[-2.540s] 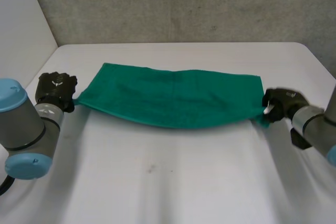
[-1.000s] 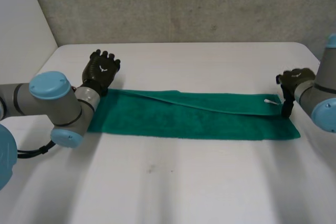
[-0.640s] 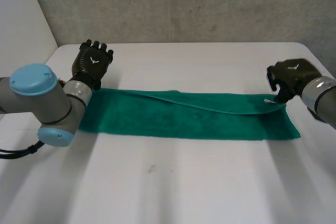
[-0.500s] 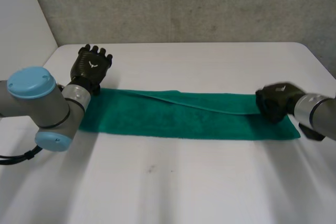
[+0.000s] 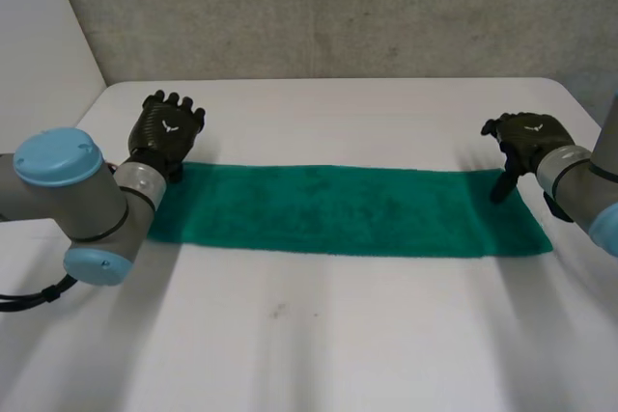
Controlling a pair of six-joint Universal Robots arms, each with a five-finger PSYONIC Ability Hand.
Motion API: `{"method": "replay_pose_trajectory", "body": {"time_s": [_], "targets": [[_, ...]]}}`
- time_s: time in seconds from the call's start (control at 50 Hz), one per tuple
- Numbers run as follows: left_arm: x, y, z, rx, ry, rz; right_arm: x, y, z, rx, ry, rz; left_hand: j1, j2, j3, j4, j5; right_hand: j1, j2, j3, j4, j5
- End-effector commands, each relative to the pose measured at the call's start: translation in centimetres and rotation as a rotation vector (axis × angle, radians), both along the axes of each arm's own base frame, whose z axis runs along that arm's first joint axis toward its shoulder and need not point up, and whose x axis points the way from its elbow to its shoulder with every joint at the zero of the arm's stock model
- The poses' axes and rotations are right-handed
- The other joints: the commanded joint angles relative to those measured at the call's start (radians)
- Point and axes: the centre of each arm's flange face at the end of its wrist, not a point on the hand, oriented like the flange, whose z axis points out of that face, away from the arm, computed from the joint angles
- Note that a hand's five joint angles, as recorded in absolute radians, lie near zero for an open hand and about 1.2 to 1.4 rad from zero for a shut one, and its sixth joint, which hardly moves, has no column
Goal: Fold the towel.
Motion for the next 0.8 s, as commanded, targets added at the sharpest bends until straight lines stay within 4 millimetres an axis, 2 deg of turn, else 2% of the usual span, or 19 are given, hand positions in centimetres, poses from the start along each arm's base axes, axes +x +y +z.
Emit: {"method": "replay_pose_trajectory", "body": {"time_s": [0.02,0.14,0.24,0.32,0.38,0.44,0.5,0.62,0.8], "targets": [[0.4,0.3,-0.3,0.015,-0.004,0.022,-0.9,2.7,-2.1,0.167,0.045,0.02,-0.018,-0.007,-0.008,-0.007,0.006,0.047,0.028,0.037,0.018,0.011],[0.6,0.6,-0.4,0.026,-0.006,0.025,-3.6,3.7,-3.5,0.216,0.111,0.02,-0.018,-0.007,-0.008,-0.007,0.006,0.167,0.149,0.157,0.138,0.131],[0.6,0.8,-0.6,0.032,-0.008,0.024,-4.6,3.6,-4.3,0.2,0.126,0.008,-0.018,-0.007,-0.008,-0.007,0.006,0.293,0.275,0.283,0.264,0.257],[0.6,0.9,-0.3,0.029,-0.007,0.024,-4.8,3.3,-4.4,0.173,0.129,0.003,-0.018,-0.007,-0.008,-0.007,0.006,0.612,0.594,0.603,0.583,0.576],[0.7,1.1,-0.3,0.03,-0.007,0.024,-4.8,3.2,-4.3,0.169,0.129,0.003,-0.018,-0.007,-0.008,-0.007,0.006,0.657,0.639,0.648,0.628,0.621],[0.7,1.1,-0.1,0.026,-0.006,0.024,-5.0,3.0,-4.4,0.167,0.128,-0.002,-0.018,-0.007,-0.008,-0.007,0.006,1.014,0.996,1.005,0.985,0.978],[0.7,1.3,0.0,0.027,-0.006,0.024,-5.3,2.8,-4.4,0.167,0.13,-0.01,-0.018,-0.007,-0.008,-0.007,0.006,1.199,1.181,1.189,1.17,1.163],[0.8,1.3,0.2,0.026,-0.006,0.025,-6.6,1.8,-4.0,0.128,0.15,-0.066,-0.021,-0.01,-0.01,-0.01,0.003,1.199,1.181,1.19,1.17,1.163],[1.0,1.4,0.5,0.026,-0.006,0.03,-9.9,0.0,-2.9,0.066,0.262,-0.156,-0.024,-0.013,-0.013,-0.013,0.0,1.199,1.181,1.19,1.17,1.163]]}}
